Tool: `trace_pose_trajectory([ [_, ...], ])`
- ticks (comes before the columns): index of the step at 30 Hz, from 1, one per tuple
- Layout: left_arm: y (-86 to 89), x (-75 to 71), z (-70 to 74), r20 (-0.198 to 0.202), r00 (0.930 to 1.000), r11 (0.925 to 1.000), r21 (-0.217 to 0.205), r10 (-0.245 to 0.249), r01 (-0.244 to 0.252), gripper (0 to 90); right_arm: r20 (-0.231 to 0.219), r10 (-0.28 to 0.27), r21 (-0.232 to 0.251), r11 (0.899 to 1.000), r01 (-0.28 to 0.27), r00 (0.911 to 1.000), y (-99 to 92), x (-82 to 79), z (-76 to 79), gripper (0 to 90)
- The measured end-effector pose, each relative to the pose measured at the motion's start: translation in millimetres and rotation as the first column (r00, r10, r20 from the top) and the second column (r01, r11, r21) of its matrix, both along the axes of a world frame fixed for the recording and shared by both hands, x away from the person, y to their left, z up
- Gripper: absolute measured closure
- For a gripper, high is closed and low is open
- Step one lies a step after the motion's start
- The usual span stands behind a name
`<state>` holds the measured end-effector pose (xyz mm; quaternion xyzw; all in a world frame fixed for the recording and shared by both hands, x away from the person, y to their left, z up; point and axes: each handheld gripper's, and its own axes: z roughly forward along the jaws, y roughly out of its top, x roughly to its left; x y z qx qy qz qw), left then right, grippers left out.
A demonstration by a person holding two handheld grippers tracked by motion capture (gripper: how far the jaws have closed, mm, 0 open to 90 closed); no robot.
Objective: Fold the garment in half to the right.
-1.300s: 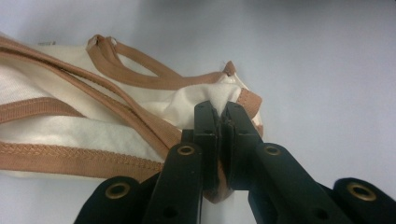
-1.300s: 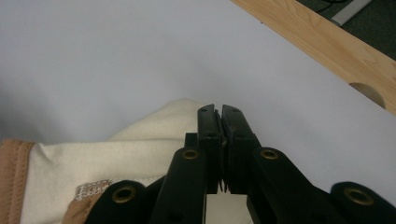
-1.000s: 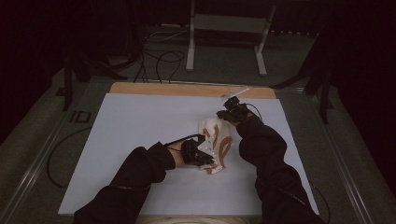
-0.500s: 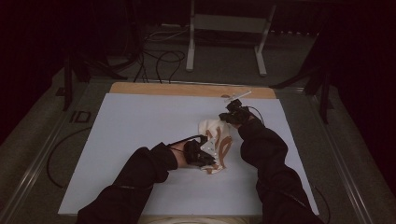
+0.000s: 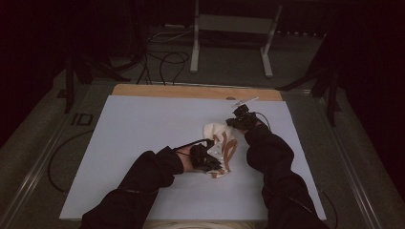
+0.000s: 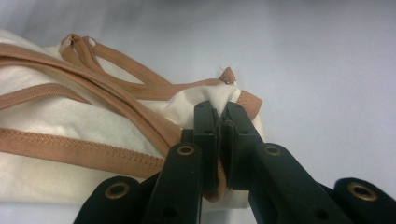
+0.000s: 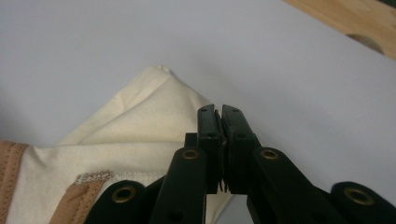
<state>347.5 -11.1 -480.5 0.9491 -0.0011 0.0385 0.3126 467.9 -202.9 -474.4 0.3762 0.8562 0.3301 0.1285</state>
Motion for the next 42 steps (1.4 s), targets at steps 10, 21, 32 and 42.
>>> trace_pose_trajectory([
  [10,-3.6,-0.7,-4.5,-0.015,0.9999,1.0000,-0.001,0.005,-0.005,84.7,-0.016,-0.014,-0.003,1.000,0.014,0.9998,-3.8,2.6,-12.7,87.3],
  [21,-9.5,-0.8,-7.8,-0.034,0.9992,0.9996,-0.018,0.020,-0.021,83.2,-0.017,-0.031,0.006,1.000,0.031,0.9994,-6.1,5.0,-23.3,87.2],
  [32,-21.3,0.5,-5.9,-0.040,0.9985,0.9974,-0.060,0.037,-0.039,82.8,0.014,-0.056,0.004,0.998,0.056,0.9983,-3.9,17.8,-16.7,87.3],
  [42,-23.5,1.5,-6.5,-0.063,0.9971,0.9959,-0.078,0.043,-0.047,79.2,0.026,-0.073,0.014,0.997,0.072,0.9970,-8.1,18.9,-16.5,85.6],
])
